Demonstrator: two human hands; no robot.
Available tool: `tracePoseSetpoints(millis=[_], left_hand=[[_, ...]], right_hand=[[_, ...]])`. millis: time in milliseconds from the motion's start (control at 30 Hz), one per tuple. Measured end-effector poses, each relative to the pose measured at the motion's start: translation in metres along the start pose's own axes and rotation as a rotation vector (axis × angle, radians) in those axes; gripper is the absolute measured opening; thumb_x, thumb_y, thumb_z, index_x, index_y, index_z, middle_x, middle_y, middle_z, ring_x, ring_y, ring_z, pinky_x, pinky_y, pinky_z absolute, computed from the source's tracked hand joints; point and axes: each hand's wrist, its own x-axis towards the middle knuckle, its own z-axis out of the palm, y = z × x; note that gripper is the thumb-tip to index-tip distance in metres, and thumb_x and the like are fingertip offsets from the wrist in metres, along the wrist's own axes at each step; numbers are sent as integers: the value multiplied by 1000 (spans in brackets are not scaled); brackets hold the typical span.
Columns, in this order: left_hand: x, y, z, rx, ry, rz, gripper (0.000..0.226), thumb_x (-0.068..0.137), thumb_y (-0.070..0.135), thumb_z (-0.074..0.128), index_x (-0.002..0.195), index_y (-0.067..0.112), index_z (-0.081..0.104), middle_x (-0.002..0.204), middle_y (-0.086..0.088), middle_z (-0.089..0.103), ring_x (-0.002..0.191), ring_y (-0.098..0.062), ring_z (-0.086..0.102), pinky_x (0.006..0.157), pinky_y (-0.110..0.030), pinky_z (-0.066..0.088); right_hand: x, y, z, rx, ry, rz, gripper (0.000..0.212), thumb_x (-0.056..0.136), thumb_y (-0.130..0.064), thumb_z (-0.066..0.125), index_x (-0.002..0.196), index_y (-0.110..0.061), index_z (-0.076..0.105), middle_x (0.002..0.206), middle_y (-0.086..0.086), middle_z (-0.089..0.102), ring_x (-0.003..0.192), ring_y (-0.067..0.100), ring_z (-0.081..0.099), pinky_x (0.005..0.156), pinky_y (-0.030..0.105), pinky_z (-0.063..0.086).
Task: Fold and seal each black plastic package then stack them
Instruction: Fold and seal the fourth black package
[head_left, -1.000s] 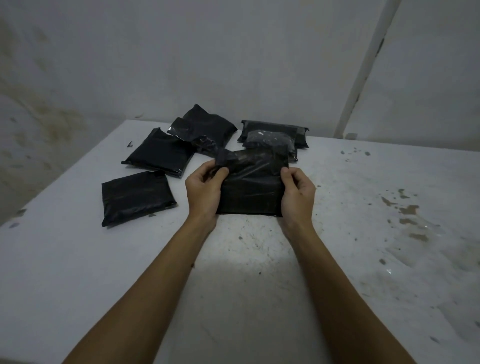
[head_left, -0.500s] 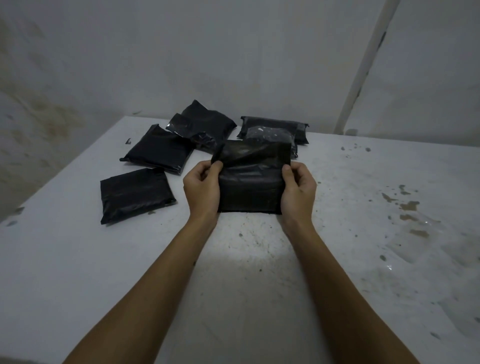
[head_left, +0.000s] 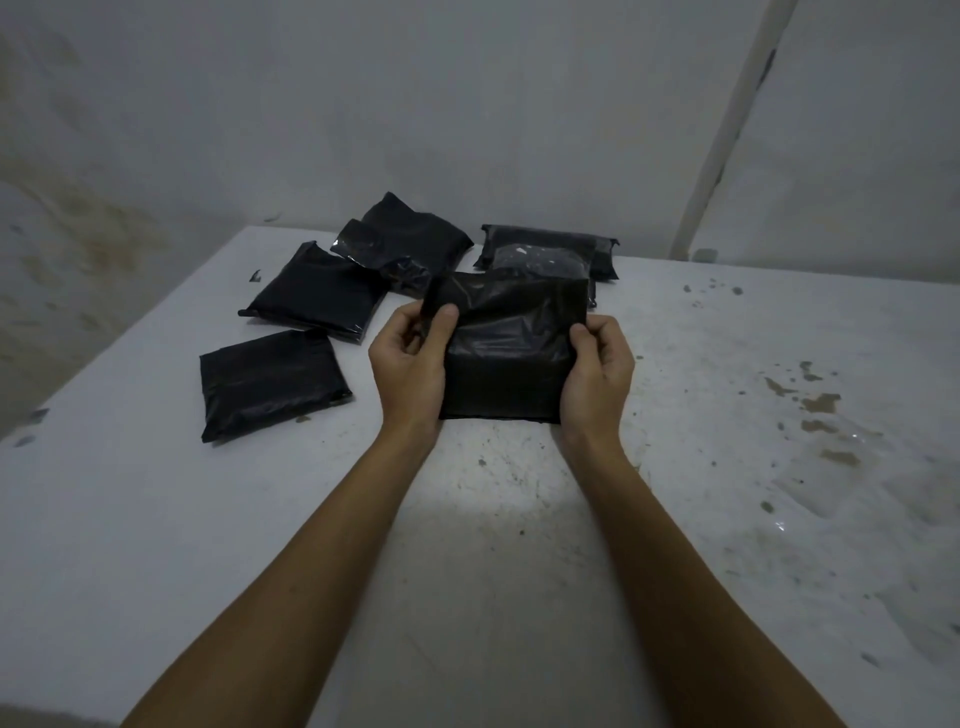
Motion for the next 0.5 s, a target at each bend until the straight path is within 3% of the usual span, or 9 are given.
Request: tracePoseSetpoints(millis=[100,333,500], left_hand=[[0,0,0,18,-1,-10,12,97,20,71,98,8,71,82,15,72,81,-1,68,76,-20,55],[-1,1,-1,24,-6,-16,20,98,5,63,108,15,77,102,8,76,96,-5,69,86,-21,55],[0,3,-3,-24,33,-48,12,89,10,78,101,9,74,91,6,76,87,-9,71,84,-30,60]], right_hand=[[1,1,0,-15,5,0,15,101,-20,50,90,-17,61,96,6,67,90,27,65,82,46,57],[3,2,-2,-31,20,8,18,103,-15,50,89,-16,63,96,7,69,94,29,66,86,49,57],[3,1,-2,-30,28,15,17,103,-14,50,91,-11,61,93,5,67,85,16,65,77,37,58]])
